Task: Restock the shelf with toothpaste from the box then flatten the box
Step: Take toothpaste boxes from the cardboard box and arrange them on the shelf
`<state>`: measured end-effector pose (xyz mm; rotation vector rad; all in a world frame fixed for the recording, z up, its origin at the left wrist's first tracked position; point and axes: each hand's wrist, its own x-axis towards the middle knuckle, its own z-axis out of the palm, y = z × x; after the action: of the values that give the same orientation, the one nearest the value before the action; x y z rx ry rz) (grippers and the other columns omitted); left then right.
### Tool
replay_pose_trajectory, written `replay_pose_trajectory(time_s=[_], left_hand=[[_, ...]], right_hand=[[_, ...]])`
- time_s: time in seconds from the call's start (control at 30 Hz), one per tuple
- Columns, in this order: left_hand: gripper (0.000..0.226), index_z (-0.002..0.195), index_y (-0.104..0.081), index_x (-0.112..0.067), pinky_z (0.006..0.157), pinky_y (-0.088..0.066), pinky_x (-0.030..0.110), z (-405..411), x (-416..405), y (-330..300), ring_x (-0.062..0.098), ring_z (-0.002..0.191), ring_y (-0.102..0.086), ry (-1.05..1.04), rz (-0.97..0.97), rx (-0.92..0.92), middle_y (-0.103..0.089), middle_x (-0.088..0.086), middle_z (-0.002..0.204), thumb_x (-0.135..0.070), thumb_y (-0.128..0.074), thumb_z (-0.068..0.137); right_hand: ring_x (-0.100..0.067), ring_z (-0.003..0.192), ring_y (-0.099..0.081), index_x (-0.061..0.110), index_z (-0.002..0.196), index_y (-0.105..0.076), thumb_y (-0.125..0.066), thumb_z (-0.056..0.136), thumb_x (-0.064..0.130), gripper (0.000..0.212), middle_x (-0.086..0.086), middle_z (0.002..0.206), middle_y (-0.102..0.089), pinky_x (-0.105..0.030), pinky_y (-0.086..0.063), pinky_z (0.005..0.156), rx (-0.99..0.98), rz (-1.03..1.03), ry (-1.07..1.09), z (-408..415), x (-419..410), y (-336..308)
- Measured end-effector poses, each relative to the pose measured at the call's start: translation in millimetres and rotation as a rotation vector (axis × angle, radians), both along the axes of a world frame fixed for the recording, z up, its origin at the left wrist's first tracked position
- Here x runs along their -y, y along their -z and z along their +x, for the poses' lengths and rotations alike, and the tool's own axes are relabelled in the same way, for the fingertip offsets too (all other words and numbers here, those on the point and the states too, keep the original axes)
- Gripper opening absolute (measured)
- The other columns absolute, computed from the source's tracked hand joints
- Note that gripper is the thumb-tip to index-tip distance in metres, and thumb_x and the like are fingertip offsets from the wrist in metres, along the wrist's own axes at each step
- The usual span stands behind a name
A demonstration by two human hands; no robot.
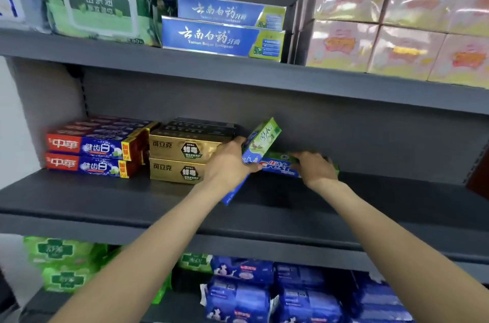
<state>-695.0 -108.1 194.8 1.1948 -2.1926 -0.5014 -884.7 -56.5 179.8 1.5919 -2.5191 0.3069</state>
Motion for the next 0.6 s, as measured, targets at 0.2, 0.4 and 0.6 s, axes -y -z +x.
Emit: replay_pose_trajectory(time_s=[0.2,0.4,0.6], left_hand=[[0.066,0.128,-0.050,-0.009,0.082,-0.046,0.032,-27,32,-1,0.027,0.110,-0.058,-0.050,0.019,0.040,-0.062,0.011,0.119,-0.046,-0.072,0.078],[0.055,0.115,-0.058,-0.009,0.081,-0.051,0.036,-37,46,2,0.027,0.100,-0.061,-0.051,-0.034,0.076,-0.065,0.011,0.110,-0.047,-0.070,0.078],[0.047,0.112,-0.059,-0.009,0.073,-0.046,0.028,-50,47,4,0.023,0.097,-0.062,-0.029,-0.029,0.083,-0.066,0.008,0.108,-0.042,-0.070,0.080]], right_hand=[[-0.028,0.133,-0.036,0.036,0.140,-0.040,-0.041,0.099,0.024,0.043,-0.006,0.144,-0.040,-0.044,-0.028,0.109,-0.076,0.068,-0.059,-36,57,13],[-0.027,0.136,-0.032,0.034,0.141,-0.041,-0.042,0.099,0.026,0.043,-0.007,0.144,-0.038,-0.045,-0.026,0.110,-0.109,0.087,-0.118,-51,100,26],[-0.022,0.135,-0.029,0.020,0.134,-0.051,-0.048,0.094,0.020,0.039,-0.004,0.139,-0.041,-0.042,-0.033,0.105,-0.214,0.019,-0.101,-52,113,54]])
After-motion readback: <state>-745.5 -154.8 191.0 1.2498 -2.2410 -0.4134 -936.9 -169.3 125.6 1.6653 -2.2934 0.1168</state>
